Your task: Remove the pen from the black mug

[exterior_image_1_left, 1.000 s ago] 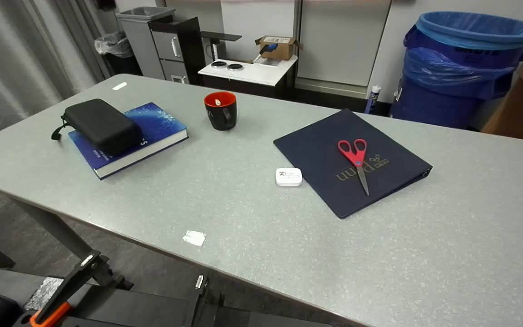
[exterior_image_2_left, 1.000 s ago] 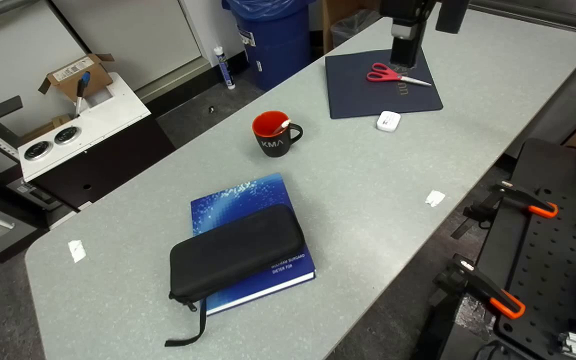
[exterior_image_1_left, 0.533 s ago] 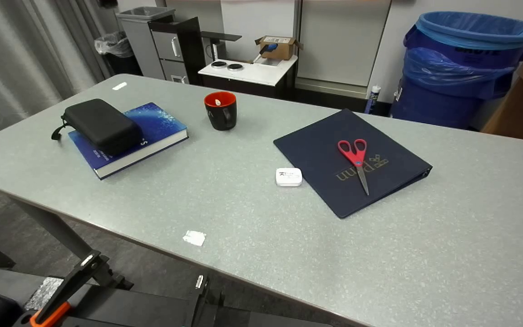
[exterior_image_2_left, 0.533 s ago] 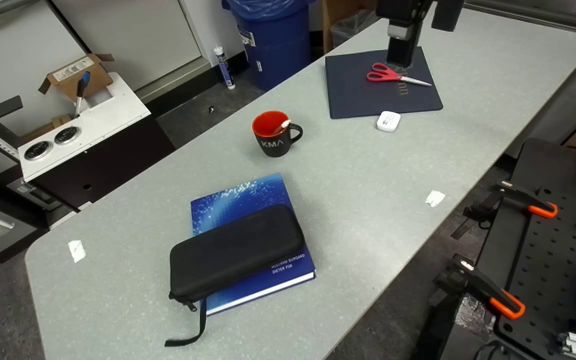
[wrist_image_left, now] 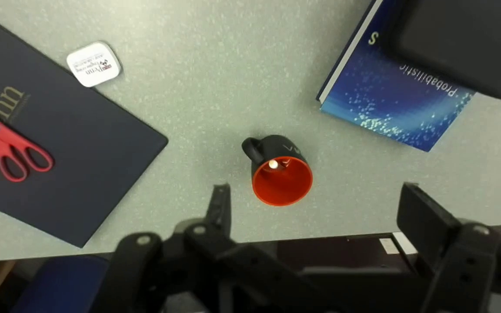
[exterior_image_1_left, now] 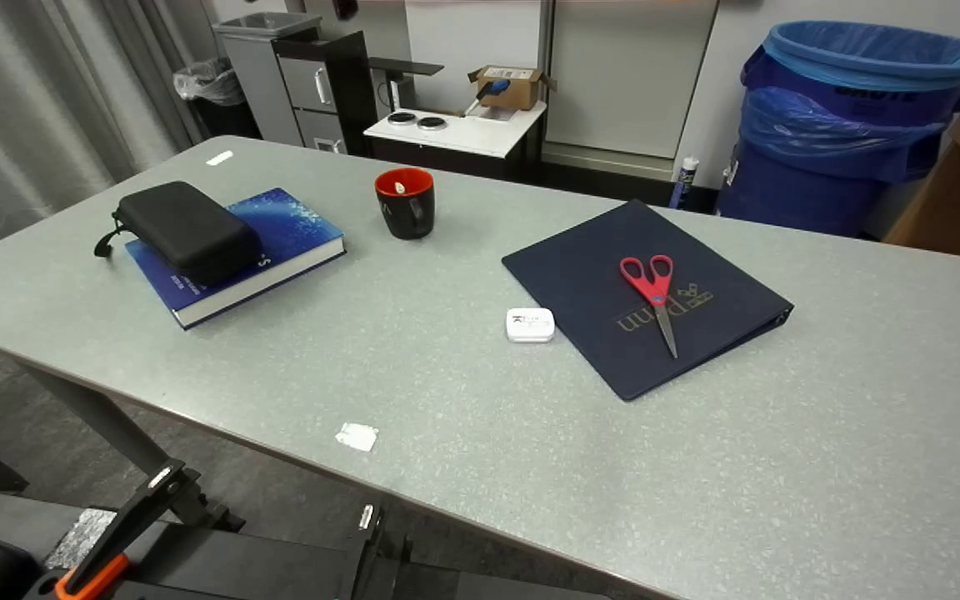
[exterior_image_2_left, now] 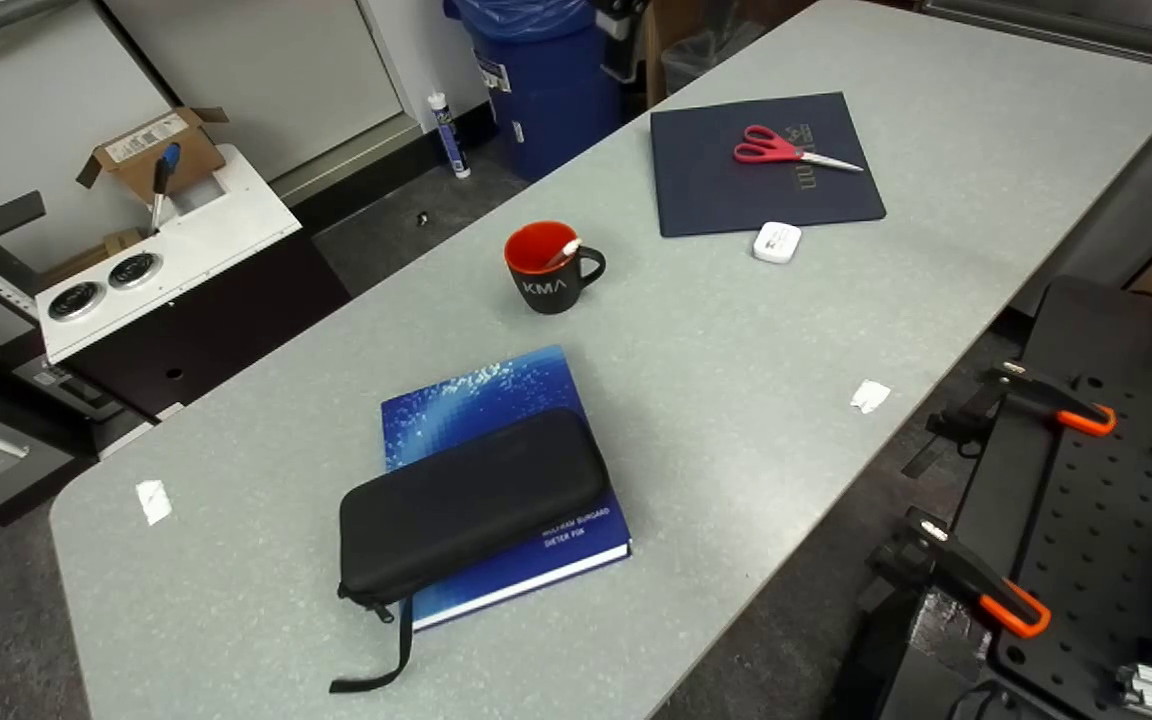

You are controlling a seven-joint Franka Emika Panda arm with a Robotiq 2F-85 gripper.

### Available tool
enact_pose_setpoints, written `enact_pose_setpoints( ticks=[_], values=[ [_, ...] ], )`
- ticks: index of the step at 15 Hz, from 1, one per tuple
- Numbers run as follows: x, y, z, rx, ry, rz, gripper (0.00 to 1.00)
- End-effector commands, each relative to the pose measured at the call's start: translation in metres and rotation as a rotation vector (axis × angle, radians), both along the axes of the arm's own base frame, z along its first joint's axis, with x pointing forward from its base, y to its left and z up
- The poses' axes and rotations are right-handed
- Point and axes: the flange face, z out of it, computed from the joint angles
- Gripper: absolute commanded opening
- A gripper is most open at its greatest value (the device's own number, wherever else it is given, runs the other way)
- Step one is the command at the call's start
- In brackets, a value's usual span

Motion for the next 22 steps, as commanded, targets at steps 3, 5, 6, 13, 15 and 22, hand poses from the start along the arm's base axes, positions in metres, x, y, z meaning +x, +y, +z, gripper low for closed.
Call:
enact_pose_setpoints(
  ticks=[3, 5, 6, 13, 15, 22],
  values=[
    [0.032, -0.002, -0.031, 0.032, 0.048, -0.040, 1.00],
    [0.043, 0.001, -0.042, 0.050, 0.068, -0.045, 1.00],
    [0.046, 0.002, -0.043, 0.051, 0.069, -0.043, 1.00],
    [0.086, -0.001, -0.116, 0.055, 0.141, -0.086, 1.00],
    [0.101, -0.004, -0.143, 0.026, 0.148, -0.126, 1.00],
    [0.147, -0.011, -0.198, -0.003, 0.181, -0.199, 1.00]
  ],
)
